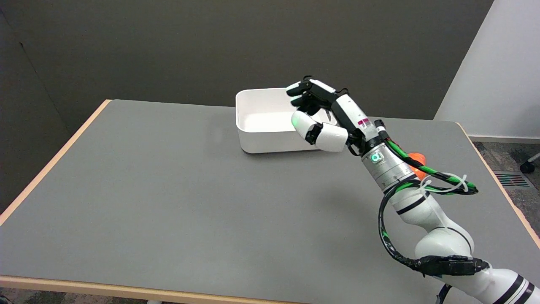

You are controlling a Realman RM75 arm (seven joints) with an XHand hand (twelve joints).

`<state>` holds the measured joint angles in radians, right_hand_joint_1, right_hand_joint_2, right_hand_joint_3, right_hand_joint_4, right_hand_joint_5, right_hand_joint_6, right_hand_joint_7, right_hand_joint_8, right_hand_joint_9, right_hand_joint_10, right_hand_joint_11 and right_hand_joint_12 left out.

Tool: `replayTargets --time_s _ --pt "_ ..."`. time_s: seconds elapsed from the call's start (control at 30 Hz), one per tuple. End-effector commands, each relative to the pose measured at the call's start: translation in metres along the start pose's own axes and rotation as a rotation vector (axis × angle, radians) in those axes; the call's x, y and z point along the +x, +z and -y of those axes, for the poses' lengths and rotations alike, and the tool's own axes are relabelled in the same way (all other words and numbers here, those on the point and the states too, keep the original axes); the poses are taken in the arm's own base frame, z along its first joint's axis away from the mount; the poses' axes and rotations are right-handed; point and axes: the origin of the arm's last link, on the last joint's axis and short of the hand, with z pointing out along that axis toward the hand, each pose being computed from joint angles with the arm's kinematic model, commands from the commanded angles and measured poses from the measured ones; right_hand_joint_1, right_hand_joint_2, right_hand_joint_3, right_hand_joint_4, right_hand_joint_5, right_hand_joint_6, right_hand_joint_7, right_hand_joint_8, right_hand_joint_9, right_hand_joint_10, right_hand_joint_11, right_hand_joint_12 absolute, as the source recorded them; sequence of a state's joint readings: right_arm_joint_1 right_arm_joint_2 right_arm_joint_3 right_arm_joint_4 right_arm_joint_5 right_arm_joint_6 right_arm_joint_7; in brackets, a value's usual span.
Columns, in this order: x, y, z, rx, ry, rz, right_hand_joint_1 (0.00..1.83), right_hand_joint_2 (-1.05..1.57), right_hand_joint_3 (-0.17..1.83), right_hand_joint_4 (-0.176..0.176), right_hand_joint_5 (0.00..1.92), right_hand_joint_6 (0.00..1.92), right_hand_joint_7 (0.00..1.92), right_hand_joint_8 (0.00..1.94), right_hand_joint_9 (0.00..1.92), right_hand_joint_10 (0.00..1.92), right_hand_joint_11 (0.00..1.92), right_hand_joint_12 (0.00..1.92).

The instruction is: Pick up mango.

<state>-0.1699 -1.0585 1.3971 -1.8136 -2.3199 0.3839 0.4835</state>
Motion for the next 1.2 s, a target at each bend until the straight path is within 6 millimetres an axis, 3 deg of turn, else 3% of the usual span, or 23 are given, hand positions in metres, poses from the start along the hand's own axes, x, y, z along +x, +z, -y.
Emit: replayTargets --time_s 0.03,0.3,0.5,0.57,0.9,1.0,1.2 --pt "0.047 -0.008 -0.033 -0.188 -0.707 -0.081 0.49 0.68 0.93 0.108 0.34 0.67 0.5 0.56 0.45 0.93 0.28 1.42" --pt "0.078 -0.04 -0.061 -0.388 -0.592 -0.202 0.42 0.68 0.86 0.0 0.33 0.61 0.5 0.54 0.42 1.01 0.34 1.53" --pt "0.082 -0.064 -0.076 -0.52 -0.568 -0.241 0.38 0.69 0.84 -0.058 0.34 0.63 0.51 0.58 0.43 1.07 0.4 1.62" --pt "0.082 -0.074 -0.08 -0.565 -0.548 -0.252 0.35 0.65 0.93 -0.083 0.34 0.64 0.51 0.62 0.47 1.04 0.43 1.66" --pt "0.069 -0.116 -0.087 -0.742 -0.462 -0.302 0.36 0.66 0.91 -0.144 0.34 0.67 0.53 0.67 0.48 1.14 0.49 1.75" --pt "0.066 -0.132 -0.09 -0.81 -0.442 -0.323 0.4 0.7 0.8 -0.159 0.34 0.68 0.52 0.68 0.44 1.22 0.51 1.74" --pt "0.067 -0.158 -0.09 -0.914 -0.406 -0.384 0.4 0.7 0.79 -0.176 0.31 0.65 0.48 0.66 0.38 1.18 0.49 1.74"
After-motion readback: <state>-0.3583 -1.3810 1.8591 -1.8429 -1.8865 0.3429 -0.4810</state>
